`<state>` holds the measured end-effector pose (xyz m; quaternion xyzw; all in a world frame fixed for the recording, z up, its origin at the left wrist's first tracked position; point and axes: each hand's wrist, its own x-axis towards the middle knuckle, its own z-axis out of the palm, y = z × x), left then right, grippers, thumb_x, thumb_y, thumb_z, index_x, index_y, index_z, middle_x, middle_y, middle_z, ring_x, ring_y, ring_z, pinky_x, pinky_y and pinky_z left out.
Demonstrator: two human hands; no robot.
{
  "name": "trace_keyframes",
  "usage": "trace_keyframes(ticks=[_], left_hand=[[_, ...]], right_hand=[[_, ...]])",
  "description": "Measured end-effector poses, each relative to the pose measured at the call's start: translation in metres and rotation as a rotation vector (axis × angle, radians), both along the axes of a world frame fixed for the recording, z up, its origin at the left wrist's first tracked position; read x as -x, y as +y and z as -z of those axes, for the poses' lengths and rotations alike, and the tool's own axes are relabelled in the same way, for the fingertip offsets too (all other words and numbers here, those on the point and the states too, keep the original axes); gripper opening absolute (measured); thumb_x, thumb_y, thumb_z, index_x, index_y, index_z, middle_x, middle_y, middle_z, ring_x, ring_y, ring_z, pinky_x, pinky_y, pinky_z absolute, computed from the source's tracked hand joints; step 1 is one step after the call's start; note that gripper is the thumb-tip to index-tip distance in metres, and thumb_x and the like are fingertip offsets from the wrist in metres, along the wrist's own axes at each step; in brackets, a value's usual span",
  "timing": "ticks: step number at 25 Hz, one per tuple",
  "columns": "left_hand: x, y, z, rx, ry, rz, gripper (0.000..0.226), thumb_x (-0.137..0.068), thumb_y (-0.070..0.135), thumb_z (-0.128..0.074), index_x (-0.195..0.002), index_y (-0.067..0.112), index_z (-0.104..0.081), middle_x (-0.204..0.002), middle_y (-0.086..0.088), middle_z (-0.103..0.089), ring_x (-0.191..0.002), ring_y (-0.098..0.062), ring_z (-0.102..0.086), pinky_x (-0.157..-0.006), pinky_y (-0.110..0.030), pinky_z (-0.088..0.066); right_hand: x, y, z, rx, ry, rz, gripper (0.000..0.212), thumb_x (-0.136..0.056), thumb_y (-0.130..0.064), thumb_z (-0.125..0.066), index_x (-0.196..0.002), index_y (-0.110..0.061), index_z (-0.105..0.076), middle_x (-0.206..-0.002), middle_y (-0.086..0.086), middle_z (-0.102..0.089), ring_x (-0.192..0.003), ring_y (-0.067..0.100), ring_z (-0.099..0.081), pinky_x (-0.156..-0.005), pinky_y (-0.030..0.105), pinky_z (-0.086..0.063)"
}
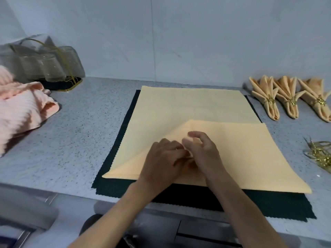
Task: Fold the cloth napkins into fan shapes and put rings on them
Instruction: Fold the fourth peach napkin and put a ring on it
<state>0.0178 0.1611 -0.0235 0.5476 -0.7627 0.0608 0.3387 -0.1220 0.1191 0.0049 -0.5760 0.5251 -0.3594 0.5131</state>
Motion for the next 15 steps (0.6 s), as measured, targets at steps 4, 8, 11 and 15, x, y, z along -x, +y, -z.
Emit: trace_keyframes(ticks=[4, 8, 11, 15], left_hand=[[-0.02, 0.034, 0.017, -0.03, 0.0, -0.042, 0.022, -0.084, 0.034, -0.061, -0.098, 0.024, -0.075, -0.104, 0.012, -0.071, -0.091, -0.017, -0.061, -0.074, -0.032, -0.04], [-0.097, 0.091, 0.021, -0.123, 0.114, -0.167, 0.031, -0.088, 0.045, -0.058, -0.1, 0.025, -0.079, -0.113, 0.016, -0.07, -0.099, -0.013, -0.062, -0.085, -0.033, -0.049], [-0.132, 0.116, 0.018, -0.155, 0.145, -0.197, 0.033, -0.088, 0.042, -0.058, -0.104, 0.022, -0.078, -0.111, 0.013, -0.071, -0.1, -0.009, -0.066, -0.089, -0.03, -0.052], [-0.145, 0.12, 0.016, -0.137, 0.161, -0.227, 0.034, -0.085, 0.042, -0.06, -0.101, 0.018, -0.079, -0.102, 0.012, -0.074, -0.094, -0.007, -0.069, -0.087, -0.025, -0.053]], right_hand=[[0.002, -0.003, 0.002, 0.032, 0.257, -0.073, 0.024, -0.083, -0.006, -0.06, -0.08, -0.024, -0.076, -0.091, -0.004, -0.072, -0.089, 0.012, -0.063, -0.073, 0.022, -0.047], [0.001, -0.005, 0.003, 0.043, 0.394, -0.177, 0.032, -0.081, -0.006, -0.058, -0.1, -0.027, -0.072, -0.115, -0.003, -0.065, -0.108, 0.017, -0.059, -0.093, 0.03, -0.048], [0.006, -0.007, 0.0, 0.049, 0.444, -0.277, 0.041, -0.08, -0.002, -0.06, -0.114, -0.024, -0.067, -0.113, 0.001, -0.061, -0.095, 0.016, -0.059, -0.069, 0.021, -0.044], [0.018, -0.001, 0.0, 0.087, 0.488, -0.248, 0.015, -0.083, -0.009, -0.066, -0.089, -0.022, -0.068, -0.079, -0.001, -0.058, -0.07, 0.013, -0.056, -0.061, 0.025, -0.042]])
